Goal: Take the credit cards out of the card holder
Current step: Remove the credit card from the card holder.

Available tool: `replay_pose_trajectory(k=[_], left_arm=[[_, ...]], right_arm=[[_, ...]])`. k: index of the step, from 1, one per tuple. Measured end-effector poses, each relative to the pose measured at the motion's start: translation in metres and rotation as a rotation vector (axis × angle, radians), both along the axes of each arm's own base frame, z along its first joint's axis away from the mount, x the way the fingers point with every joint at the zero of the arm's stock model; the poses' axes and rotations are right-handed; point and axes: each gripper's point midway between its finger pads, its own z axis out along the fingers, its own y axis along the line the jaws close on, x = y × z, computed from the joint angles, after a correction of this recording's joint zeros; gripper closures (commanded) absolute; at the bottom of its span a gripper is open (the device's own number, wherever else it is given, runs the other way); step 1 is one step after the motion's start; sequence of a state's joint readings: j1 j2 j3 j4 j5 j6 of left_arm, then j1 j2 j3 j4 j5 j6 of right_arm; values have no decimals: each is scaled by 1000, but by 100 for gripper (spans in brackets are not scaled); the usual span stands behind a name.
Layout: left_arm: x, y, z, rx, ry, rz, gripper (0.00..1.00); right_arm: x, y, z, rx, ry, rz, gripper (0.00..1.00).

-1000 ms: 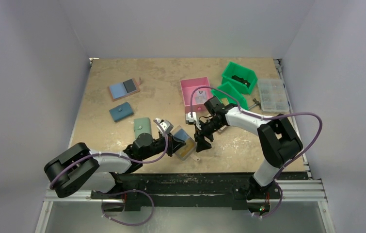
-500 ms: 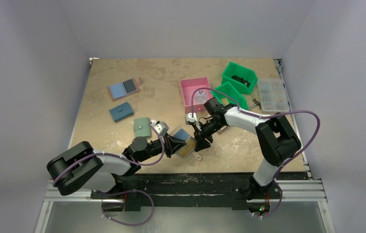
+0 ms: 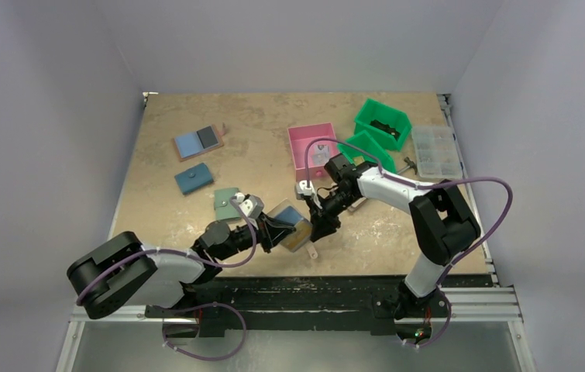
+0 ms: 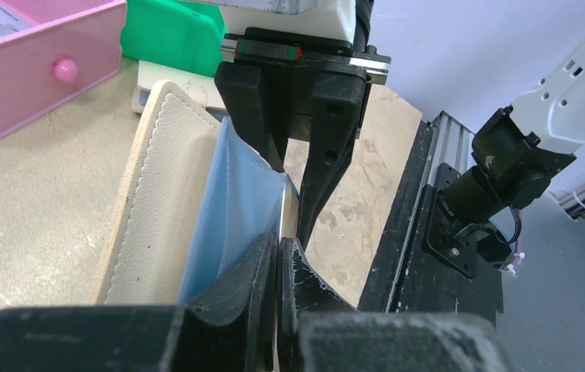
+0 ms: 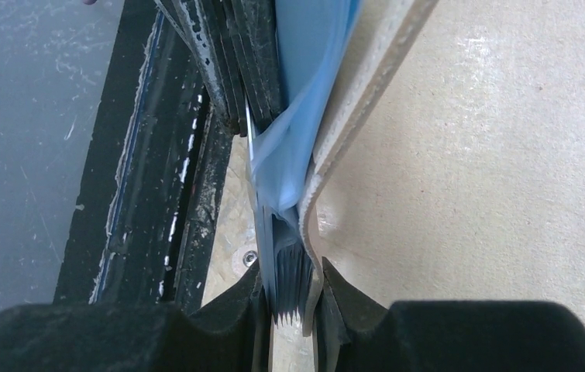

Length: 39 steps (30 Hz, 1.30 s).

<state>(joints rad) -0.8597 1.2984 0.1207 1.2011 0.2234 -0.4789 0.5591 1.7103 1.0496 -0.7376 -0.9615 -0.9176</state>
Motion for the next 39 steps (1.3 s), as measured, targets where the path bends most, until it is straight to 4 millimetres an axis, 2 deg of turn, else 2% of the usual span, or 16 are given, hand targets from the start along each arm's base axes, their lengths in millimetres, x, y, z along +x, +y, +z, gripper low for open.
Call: replay_pose_trajectory(k=[6,9,14,17,19,22,26,31,39], left_arm=[[1,6,3,10,10,13,100],[4,5,-1,55,49,9,85],[12,-5,-9,158,129,-7,75],[16,-12,-12,211,168,-20,82],[19,-14,-16,240,188,-24,92],[20,-16,-21,260,208,-30,100],[17,-16,-22,266,217,-49,100],[16,-14,-23,258,225,-55,100],[7,6,-25,192,218,-19,100]], right_arm=[[1,3,5,-3,10,16,100],[1,3,0,-20,25,17,100],[4,-4,-8,-70,33,-5,100],[7,-8,-11,-93,26,-15,100],[8,-11,-13,-109,23,-21,100],[7,-14,-15,-130,27,-26,100],[6,-16,-17,-141,34,-25,100],[4,-14,-18,-136,51,-22,95],[-3,-1,-22,-112,128,7,89]])
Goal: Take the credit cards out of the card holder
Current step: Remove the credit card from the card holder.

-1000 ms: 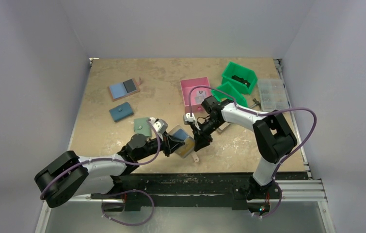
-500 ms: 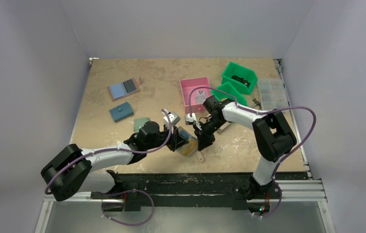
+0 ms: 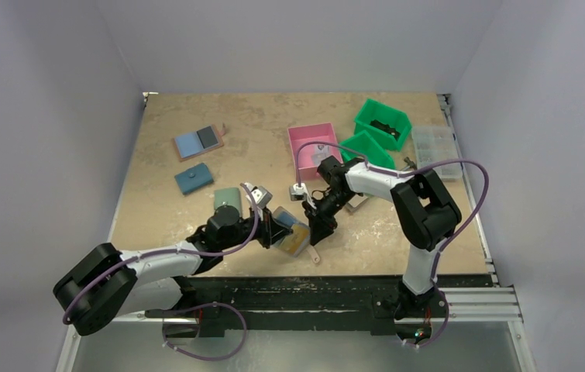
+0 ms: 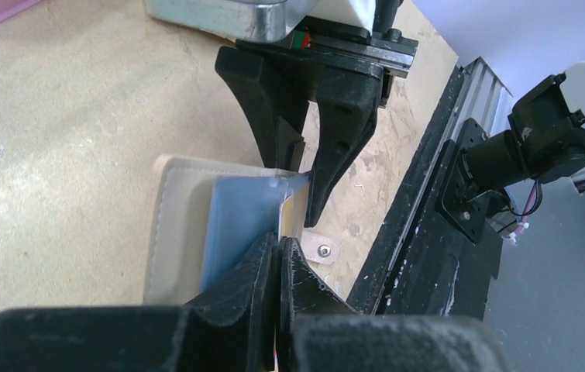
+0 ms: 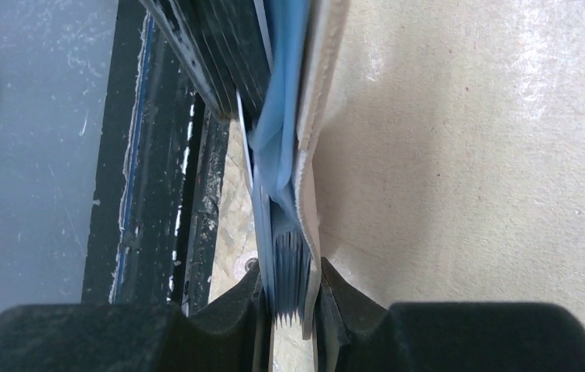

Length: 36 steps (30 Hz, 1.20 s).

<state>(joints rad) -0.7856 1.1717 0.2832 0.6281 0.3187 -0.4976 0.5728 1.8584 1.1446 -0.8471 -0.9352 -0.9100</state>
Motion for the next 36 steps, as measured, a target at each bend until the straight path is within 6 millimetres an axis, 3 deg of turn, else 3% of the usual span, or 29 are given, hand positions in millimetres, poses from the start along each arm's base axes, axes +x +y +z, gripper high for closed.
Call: replay_pose_trajectory(k=[13,26,32,36], left_arm=[[-4,16,5,-174,9,94,100],[11,25,22,-161,-48,173,100],[17,33,19,-115,-57,221,100],[20,43,30,-114,-91,269,100]], right_arm=[[-4,-3,0,-11,34,-5,92],[-1,-7,-8,-80,125,-17,92],[0,-7,-9,-94,127,-31,89],[3,-9,-11,-122,134,-57,84]])
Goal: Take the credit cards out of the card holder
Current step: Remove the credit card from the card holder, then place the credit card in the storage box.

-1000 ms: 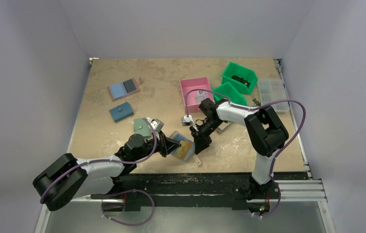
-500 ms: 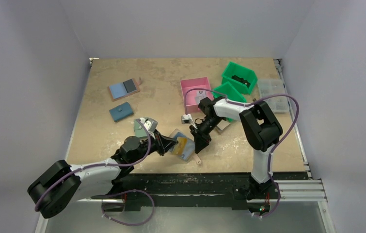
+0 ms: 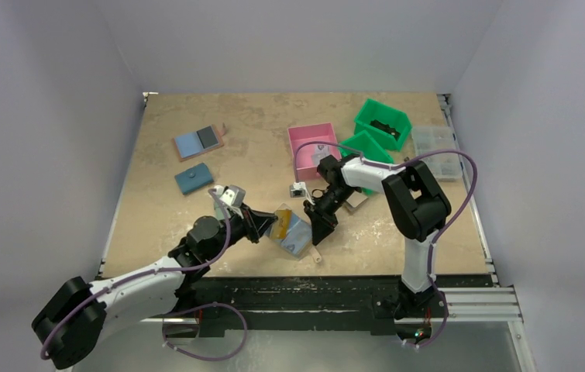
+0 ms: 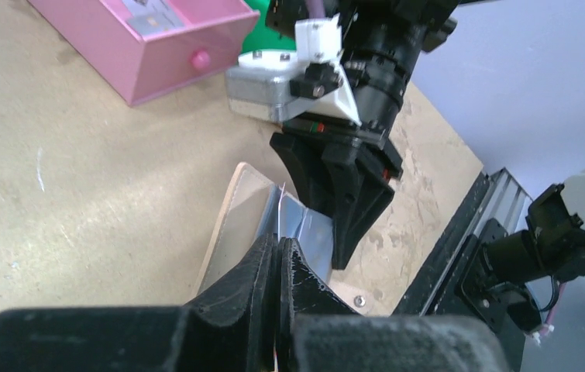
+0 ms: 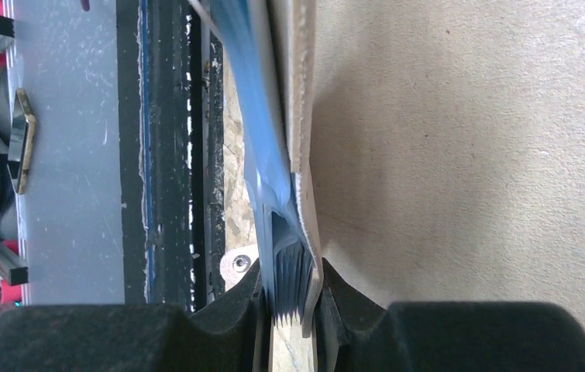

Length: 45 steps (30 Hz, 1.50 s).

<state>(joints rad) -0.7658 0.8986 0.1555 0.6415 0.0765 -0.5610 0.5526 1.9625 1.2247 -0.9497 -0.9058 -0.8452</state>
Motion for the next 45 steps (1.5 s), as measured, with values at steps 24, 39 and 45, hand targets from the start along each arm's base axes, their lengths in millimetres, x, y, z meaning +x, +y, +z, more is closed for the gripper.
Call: replay_pose_trajectory(k=[24,39,45], left_arm=[[-6,-6,16,-78,2,-33,100],[-14,-29,17,-147,18,-152,100],[-17,-38,12,-153,36,-190,100]], right_arm=[[54,-29,26,-31,-266,-136,48],[29,-22,93,304,-346,-23,48],[18,-17,98,370,-302,-3,48]])
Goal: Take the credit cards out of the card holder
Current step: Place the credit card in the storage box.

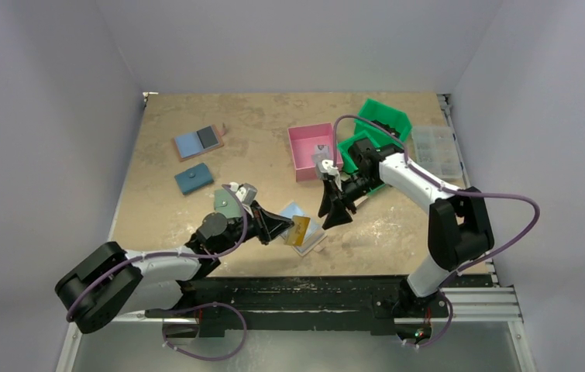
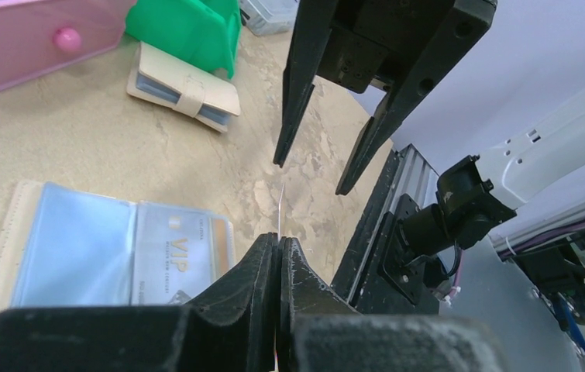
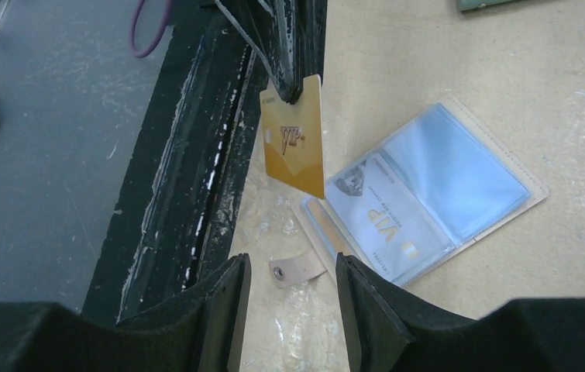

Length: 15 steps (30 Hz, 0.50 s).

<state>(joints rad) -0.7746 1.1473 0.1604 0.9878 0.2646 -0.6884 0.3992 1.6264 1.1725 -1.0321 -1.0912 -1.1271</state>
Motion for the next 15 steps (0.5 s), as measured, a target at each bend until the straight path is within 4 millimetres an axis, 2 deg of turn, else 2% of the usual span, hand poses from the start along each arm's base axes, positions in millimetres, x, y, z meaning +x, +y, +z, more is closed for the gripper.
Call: replay_pose_trajectory(k=[10,15], left_arm=[[-3,-25,-4,0,13,-74,100],[-3,-31,1,-16,0,-94,100]], right_arm=[[-8,8,-5,11,42,31,49],[-16,15,-9,-1,65,60,55]])
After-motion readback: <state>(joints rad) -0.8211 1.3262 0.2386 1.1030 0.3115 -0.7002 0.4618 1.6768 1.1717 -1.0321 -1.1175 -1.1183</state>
